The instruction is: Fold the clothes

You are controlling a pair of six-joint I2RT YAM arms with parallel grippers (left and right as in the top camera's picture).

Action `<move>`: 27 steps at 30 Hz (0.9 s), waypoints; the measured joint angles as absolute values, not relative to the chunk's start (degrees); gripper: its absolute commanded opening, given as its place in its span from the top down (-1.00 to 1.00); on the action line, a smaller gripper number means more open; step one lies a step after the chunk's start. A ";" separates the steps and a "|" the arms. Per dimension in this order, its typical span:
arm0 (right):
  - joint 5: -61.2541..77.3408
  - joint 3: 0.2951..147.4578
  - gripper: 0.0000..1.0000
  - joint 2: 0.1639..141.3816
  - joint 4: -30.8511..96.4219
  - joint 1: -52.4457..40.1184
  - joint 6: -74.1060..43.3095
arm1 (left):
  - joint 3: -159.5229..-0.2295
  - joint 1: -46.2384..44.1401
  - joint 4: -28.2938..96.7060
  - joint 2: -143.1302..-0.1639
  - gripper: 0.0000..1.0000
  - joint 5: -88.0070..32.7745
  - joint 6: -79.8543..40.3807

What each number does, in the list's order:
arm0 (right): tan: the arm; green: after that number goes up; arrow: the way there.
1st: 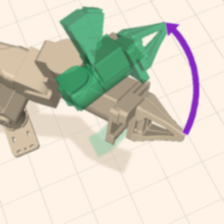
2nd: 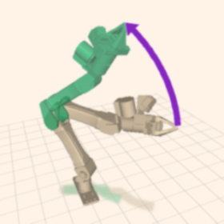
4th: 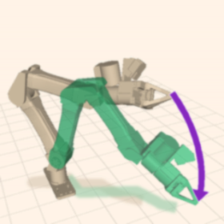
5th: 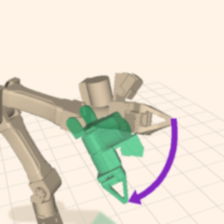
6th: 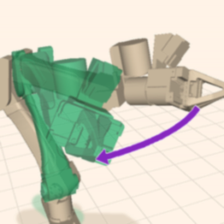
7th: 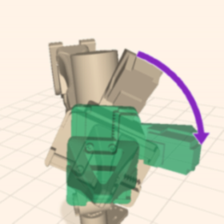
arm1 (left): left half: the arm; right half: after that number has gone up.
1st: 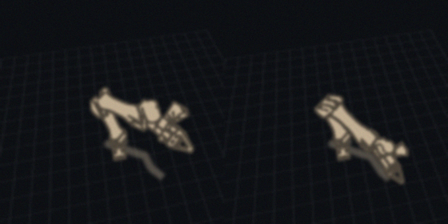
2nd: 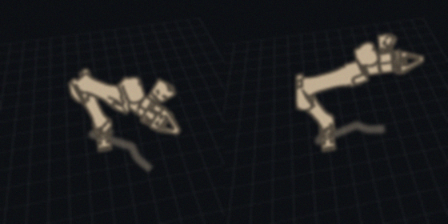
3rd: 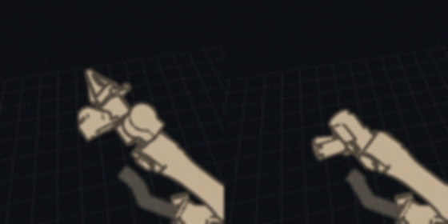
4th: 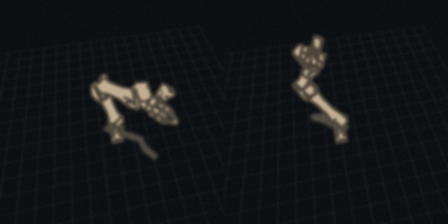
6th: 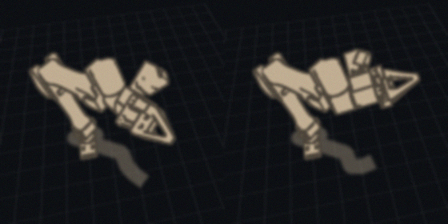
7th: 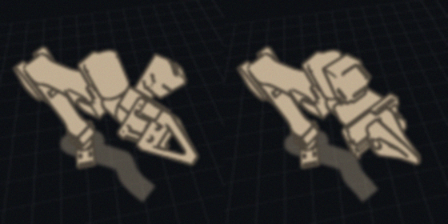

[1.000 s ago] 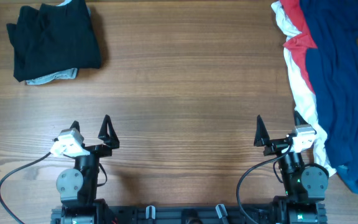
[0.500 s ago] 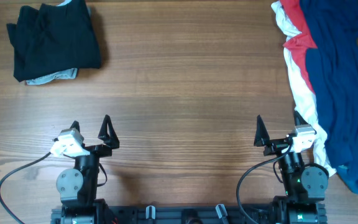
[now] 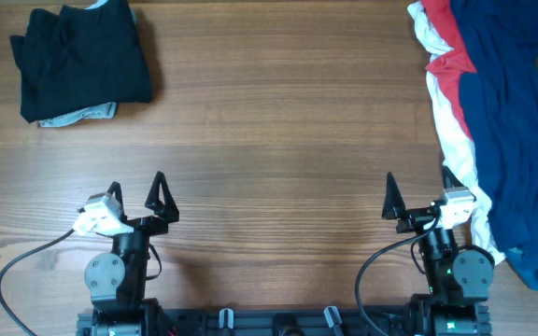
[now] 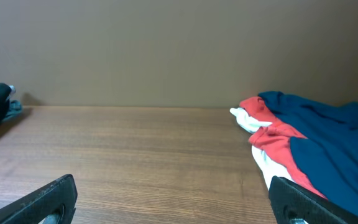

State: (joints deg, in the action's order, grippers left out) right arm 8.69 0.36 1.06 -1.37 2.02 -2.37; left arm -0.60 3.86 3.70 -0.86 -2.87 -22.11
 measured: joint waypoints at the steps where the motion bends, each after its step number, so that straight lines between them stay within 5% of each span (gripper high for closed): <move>1: 8.49 0.36 -0.99 1.06 -2.02 2.02 -2.87 | -0.73 3.86 3.81 -1.02 -0.99 -2.87 -22.26; 10: 4.45 3.33 -0.99 4.91 -4.75 2.02 -7.51 | -13.65 3.86 4.38 -22.26 -0.99 -0.91 -22.68; 18: 0.95 24.75 -0.99 41.10 -0.91 2.02 -7.92 | -33.89 3.86 13.80 -49.47 -1.00 -0.71 -20.82; 25: 3.88 43.77 -0.99 70.59 3.20 2.04 1.37 | -42.04 3.86 18.96 -57.71 -0.99 -0.71 -19.57; 27: 0.51 44.40 -0.79 73.41 2.20 3.25 1.58 | -42.06 3.86 18.79 -57.71 -1.00 -0.71 -19.57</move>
State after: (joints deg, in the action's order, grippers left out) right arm 0.51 44.40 73.41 2.20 3.25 1.58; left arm -42.06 3.86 18.79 -57.71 -0.71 -19.57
